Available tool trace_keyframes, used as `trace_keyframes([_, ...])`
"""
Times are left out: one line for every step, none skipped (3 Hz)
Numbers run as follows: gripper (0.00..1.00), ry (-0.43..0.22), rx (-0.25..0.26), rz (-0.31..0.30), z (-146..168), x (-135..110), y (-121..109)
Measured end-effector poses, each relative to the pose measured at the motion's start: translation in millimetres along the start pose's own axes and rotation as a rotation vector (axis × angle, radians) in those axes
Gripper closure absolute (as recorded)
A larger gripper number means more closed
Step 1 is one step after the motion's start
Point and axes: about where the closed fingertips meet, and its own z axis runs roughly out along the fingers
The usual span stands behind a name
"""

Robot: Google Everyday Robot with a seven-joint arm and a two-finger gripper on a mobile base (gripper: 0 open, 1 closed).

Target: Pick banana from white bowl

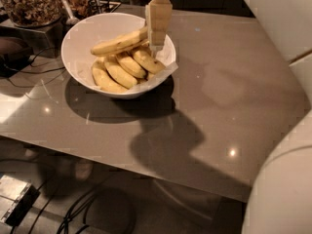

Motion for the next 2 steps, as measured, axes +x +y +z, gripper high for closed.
trace_keyframes([0.25,0.008,-0.015,-0.009,13.9,-1.6,-8.8])
trace_keyframes([0.36,0.013,-0.029,-0.022,27.5,-4.3,-15.4])
